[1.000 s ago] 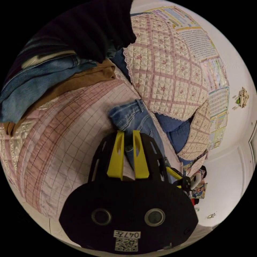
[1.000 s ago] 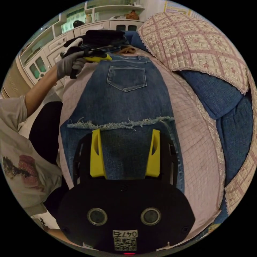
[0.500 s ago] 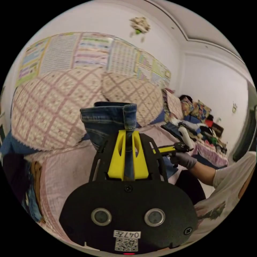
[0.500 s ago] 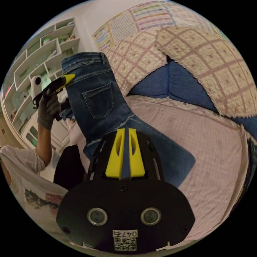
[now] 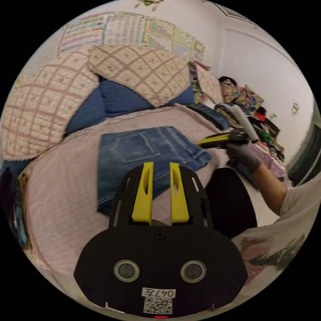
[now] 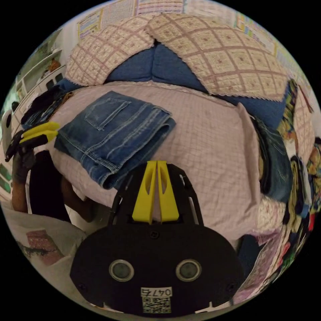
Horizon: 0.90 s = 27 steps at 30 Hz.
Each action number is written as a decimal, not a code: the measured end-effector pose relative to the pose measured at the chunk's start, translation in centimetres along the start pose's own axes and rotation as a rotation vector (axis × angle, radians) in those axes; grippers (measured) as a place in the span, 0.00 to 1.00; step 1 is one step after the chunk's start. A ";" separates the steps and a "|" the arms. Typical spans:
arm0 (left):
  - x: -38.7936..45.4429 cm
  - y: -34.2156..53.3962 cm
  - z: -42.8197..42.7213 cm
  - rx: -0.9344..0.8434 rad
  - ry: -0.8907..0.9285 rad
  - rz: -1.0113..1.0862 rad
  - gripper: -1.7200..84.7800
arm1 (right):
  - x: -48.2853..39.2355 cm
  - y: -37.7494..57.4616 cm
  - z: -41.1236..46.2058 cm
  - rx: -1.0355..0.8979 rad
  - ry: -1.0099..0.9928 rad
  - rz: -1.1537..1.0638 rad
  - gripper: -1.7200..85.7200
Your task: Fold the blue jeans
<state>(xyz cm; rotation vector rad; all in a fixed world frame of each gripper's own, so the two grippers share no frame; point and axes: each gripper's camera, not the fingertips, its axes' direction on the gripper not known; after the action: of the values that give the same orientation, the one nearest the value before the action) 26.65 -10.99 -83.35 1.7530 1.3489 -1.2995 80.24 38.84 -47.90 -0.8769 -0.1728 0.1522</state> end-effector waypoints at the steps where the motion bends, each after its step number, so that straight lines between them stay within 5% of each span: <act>1: -1.4 -0.3 -0.5 -0.028 -0.050 -0.029 0.11 | 0.4 0.3 -0.3 0.019 -0.013 0.030 0.01; 8: -8.0 -0.3 -0.2 -0.064 -0.045 -0.227 0.11 | 0.0 0.0 -0.3 0.109 -0.311 0.148 0.07; 14: -13.0 0.5 -2.9 0.037 -0.107 -0.345 0.12 | -0.9 -1.6 1.7 0.094 -0.252 0.201 0.13; 19: -22.8 1.7 -2.1 -0.001 0.105 -0.535 0.13 | -0.1 -3.2 4.9 0.061 -0.437 0.272 0.14; 27: -27.8 2.4 -0.2 -0.099 0.317 -0.553 0.14 | -4.3 -2.2 7.1 0.066 -0.507 0.266 0.13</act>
<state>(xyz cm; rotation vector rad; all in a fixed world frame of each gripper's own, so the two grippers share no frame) 28.41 -22.35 -57.91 1.6230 2.1515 -1.2225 74.68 41.92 -42.13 -0.7797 -0.5208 0.6269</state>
